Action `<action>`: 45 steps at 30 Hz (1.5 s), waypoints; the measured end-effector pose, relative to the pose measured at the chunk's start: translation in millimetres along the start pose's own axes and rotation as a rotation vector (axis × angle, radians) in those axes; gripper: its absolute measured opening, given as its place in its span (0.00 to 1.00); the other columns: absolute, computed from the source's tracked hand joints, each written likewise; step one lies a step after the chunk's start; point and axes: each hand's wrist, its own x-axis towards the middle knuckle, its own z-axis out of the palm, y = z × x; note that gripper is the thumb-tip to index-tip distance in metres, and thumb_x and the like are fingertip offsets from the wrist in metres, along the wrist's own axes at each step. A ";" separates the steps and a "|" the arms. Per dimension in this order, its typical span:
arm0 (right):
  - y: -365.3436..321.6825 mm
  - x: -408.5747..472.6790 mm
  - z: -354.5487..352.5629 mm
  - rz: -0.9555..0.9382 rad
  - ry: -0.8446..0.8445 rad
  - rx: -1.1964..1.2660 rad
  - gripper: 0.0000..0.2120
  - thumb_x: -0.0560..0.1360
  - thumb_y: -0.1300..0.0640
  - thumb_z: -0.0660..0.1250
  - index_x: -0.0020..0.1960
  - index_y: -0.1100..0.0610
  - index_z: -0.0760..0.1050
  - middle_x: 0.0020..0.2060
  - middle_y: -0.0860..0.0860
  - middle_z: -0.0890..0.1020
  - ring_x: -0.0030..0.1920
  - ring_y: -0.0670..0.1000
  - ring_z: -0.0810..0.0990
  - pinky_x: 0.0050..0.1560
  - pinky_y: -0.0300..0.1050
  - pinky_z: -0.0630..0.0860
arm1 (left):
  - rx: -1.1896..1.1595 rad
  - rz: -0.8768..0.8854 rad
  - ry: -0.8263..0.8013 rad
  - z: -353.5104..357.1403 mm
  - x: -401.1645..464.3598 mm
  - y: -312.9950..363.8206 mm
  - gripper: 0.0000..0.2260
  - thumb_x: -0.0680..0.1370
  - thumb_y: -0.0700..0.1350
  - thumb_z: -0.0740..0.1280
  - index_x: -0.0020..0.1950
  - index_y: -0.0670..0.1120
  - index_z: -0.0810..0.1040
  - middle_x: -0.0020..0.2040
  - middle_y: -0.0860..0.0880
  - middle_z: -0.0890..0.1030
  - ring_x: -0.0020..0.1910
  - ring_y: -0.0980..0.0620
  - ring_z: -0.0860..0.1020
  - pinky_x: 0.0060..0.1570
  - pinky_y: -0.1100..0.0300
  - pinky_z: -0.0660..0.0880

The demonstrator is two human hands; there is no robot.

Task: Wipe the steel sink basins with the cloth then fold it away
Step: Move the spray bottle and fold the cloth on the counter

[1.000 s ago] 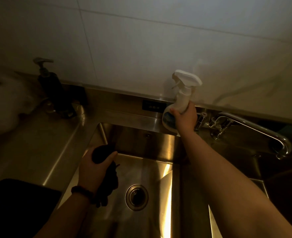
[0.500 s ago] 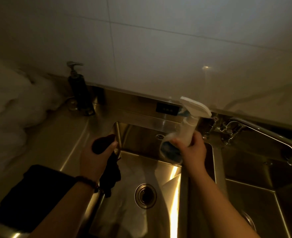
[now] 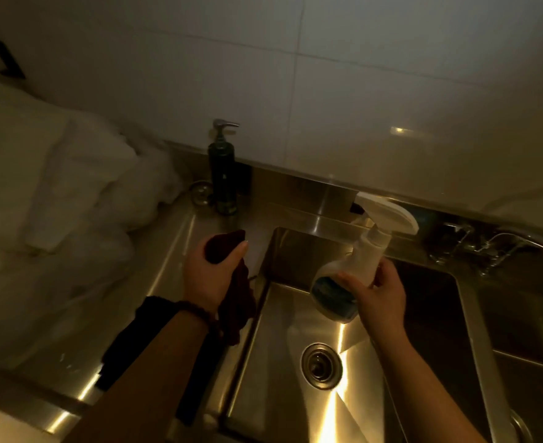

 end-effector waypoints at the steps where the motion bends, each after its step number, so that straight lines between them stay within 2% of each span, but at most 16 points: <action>1: -5.4 -3.9 11.9 -0.004 0.009 -0.004 0.29 0.62 0.46 0.76 0.60 0.50 0.71 0.53 0.46 0.78 0.53 0.49 0.78 0.52 0.54 0.78 | -0.008 -0.002 -0.012 -11.3 6.9 -0.1 0.09 0.71 0.50 0.74 0.48 0.53 0.77 0.46 0.53 0.80 0.47 0.54 0.79 0.50 0.56 0.77; 6: -35.3 -18.6 78.6 0.000 0.058 0.013 0.29 0.65 0.53 0.77 0.62 0.54 0.71 0.55 0.51 0.78 0.55 0.52 0.78 0.54 0.54 0.78 | -0.016 0.046 -0.081 -71.7 43.4 0.0 0.08 0.70 0.51 0.75 0.44 0.56 0.77 0.46 0.53 0.81 0.46 0.55 0.80 0.47 0.57 0.78; 9: -58.2 -15.7 119.9 0.003 0.066 -0.002 0.26 0.66 0.54 0.76 0.61 0.55 0.71 0.55 0.51 0.78 0.55 0.52 0.78 0.53 0.52 0.77 | -0.002 0.055 -0.130 -106.4 69.8 4.8 0.09 0.70 0.51 0.74 0.46 0.56 0.76 0.46 0.55 0.80 0.46 0.57 0.78 0.47 0.58 0.77; 13: -89.3 7.3 157.1 -0.006 0.075 0.034 0.22 0.68 0.56 0.75 0.59 0.51 0.70 0.53 0.48 0.77 0.54 0.50 0.76 0.54 0.51 0.76 | 0.003 0.063 -0.151 -132.2 101.5 12.0 0.16 0.70 0.50 0.75 0.55 0.47 0.78 0.49 0.51 0.80 0.49 0.54 0.78 0.47 0.60 0.77; 18: -103.0 57.4 186.6 0.009 0.097 -0.022 0.26 0.67 0.57 0.76 0.61 0.54 0.70 0.55 0.50 0.77 0.57 0.54 0.76 0.56 0.55 0.76 | 0.005 0.052 -0.178 -136.0 125.3 13.5 0.15 0.70 0.50 0.74 0.54 0.48 0.77 0.49 0.51 0.80 0.48 0.55 0.79 0.40 0.65 0.74; 21: -104.7 81.6 201.7 0.029 0.055 -0.045 0.24 0.68 0.60 0.75 0.61 0.56 0.71 0.53 0.49 0.76 0.56 0.53 0.76 0.53 0.50 0.76 | 0.022 0.071 -0.180 -132.3 132.5 13.1 0.16 0.70 0.49 0.74 0.55 0.47 0.77 0.50 0.50 0.80 0.46 0.57 0.78 0.37 0.67 0.73; 24: -102.2 97.7 213.7 0.061 -0.002 -0.052 0.25 0.68 0.60 0.74 0.62 0.56 0.70 0.55 0.50 0.77 0.54 0.49 0.74 0.52 0.46 0.74 | 0.035 0.069 -0.183 -128.5 135.7 10.6 0.16 0.70 0.50 0.74 0.55 0.49 0.77 0.50 0.51 0.79 0.46 0.58 0.78 0.37 0.67 0.72; 28: -98.1 110.0 224.2 0.059 -0.014 -0.039 0.27 0.67 0.61 0.75 0.63 0.56 0.71 0.58 0.53 0.78 0.58 0.53 0.75 0.57 0.53 0.75 | 0.026 0.049 -0.212 -125.4 138.7 5.5 0.17 0.70 0.50 0.74 0.57 0.48 0.78 0.51 0.50 0.80 0.49 0.54 0.79 0.42 0.62 0.76; 33: -96.8 116.8 230.8 0.086 -0.020 -0.052 0.26 0.69 0.63 0.73 0.65 0.55 0.69 0.59 0.53 0.76 0.60 0.54 0.74 0.60 0.56 0.74 | 0.026 0.053 -0.215 -121.8 139.4 4.6 0.15 0.71 0.49 0.74 0.55 0.50 0.78 0.48 0.53 0.79 0.47 0.58 0.78 0.37 0.67 0.72; 40: -95.3 119.9 232.3 0.092 -0.045 -0.082 0.29 0.70 0.62 0.73 0.67 0.56 0.66 0.62 0.54 0.74 0.62 0.56 0.73 0.57 0.51 0.73 | 0.027 0.039 -0.202 -116.2 142.1 1.6 0.17 0.70 0.50 0.74 0.56 0.49 0.78 0.49 0.53 0.80 0.48 0.57 0.78 0.40 0.64 0.74; 43: -97.4 114.0 230.5 0.108 -0.009 -0.146 0.38 0.65 0.54 0.77 0.70 0.52 0.63 0.65 0.54 0.72 0.64 0.57 0.72 0.59 0.56 0.74 | 0.012 0.051 -0.226 -114.4 139.6 3.6 0.16 0.70 0.49 0.74 0.56 0.49 0.78 0.49 0.53 0.80 0.48 0.58 0.78 0.39 0.66 0.73; 45: -108.7 97.3 226.1 0.094 0.072 -0.137 0.36 0.65 0.51 0.76 0.68 0.51 0.64 0.63 0.54 0.72 0.62 0.55 0.73 0.54 0.53 0.77 | 0.003 0.062 -0.251 -114.7 136.7 7.1 0.16 0.70 0.48 0.74 0.57 0.50 0.77 0.50 0.54 0.79 0.47 0.60 0.77 0.37 0.69 0.72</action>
